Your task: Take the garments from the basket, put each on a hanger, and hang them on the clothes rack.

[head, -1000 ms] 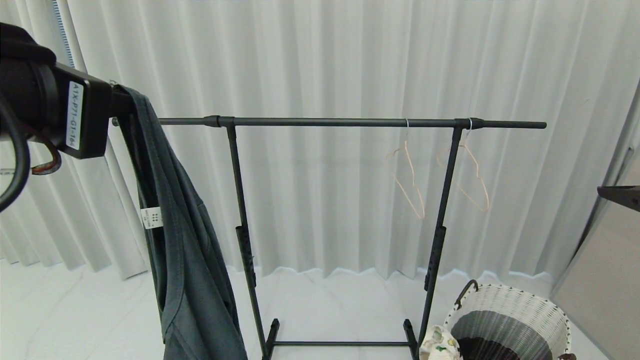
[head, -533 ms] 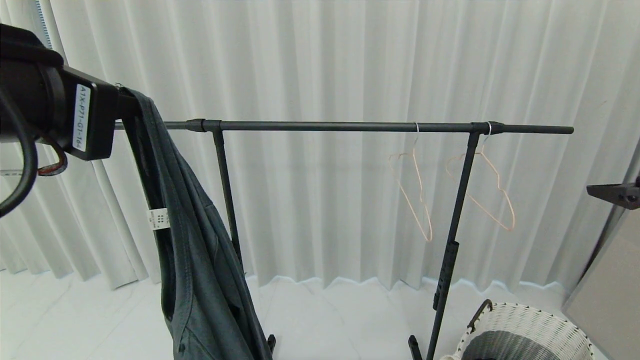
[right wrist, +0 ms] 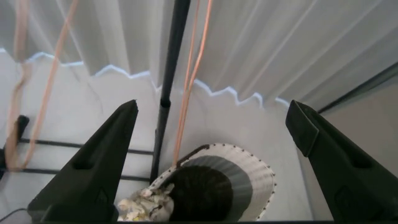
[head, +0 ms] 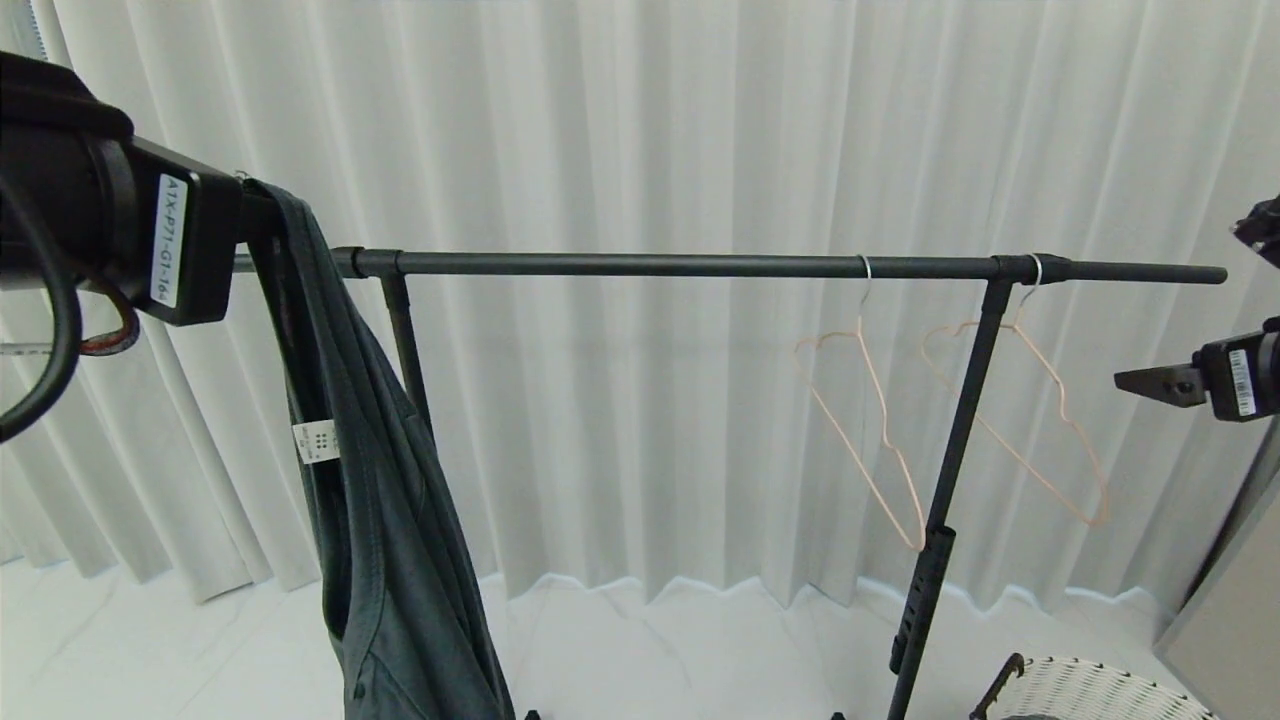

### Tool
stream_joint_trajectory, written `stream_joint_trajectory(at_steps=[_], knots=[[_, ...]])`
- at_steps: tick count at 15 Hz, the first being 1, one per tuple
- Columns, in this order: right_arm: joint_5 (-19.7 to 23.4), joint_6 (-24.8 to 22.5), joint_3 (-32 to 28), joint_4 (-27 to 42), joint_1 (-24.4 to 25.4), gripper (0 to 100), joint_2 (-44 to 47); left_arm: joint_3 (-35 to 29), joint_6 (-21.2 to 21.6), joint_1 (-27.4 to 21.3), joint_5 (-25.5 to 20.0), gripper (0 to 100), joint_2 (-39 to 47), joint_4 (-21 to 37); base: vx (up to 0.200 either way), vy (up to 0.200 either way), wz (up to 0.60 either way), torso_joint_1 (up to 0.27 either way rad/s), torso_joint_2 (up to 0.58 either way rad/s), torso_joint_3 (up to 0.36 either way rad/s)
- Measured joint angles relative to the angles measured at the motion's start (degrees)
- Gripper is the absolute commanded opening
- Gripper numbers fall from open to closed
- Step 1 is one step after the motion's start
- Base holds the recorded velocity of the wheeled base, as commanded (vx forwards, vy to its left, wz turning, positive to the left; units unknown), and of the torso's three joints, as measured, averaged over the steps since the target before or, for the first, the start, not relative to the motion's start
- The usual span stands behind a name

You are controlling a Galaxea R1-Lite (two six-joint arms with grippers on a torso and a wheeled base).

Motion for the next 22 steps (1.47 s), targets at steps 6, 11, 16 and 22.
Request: stream_joint_trajectory(at_steps=[6, 11, 16, 22], knots=[[-0.9, 3.3, -0.8, -5.0, -0.9, 100, 11.9, 0.0, 0.0, 0.3, 0.0, 0, 0.1, -4.0, 0.000, 0.000, 0.00, 0.000, 0.00, 0.000], [-1.2, 5.7, -5.4, -6.4, -0.9, 100, 20.6, 0.1, 0.3, 1.4, 0.1, 0, 0.8, -5.1, 0.000, 0.000, 0.00, 0.000, 0.00, 0.000], [-2.6, 10.3, -10.5, -6.1, -0.4, 100, 27.0, 0.1, 0.4, 2.8, 0.0, 0, 1.1, -5.2, 0.000, 0.000, 0.00, 0.000, 0.00, 0.000], [-4.1, 11.7, -10.6, -5.9, -0.1, 0, 28.8, 0.0, 0.4, 2.8, 0.0, 0, 1.4, -5.3, 0.000, 0.000, 0.00, 0.000, 0.00, 0.000]])
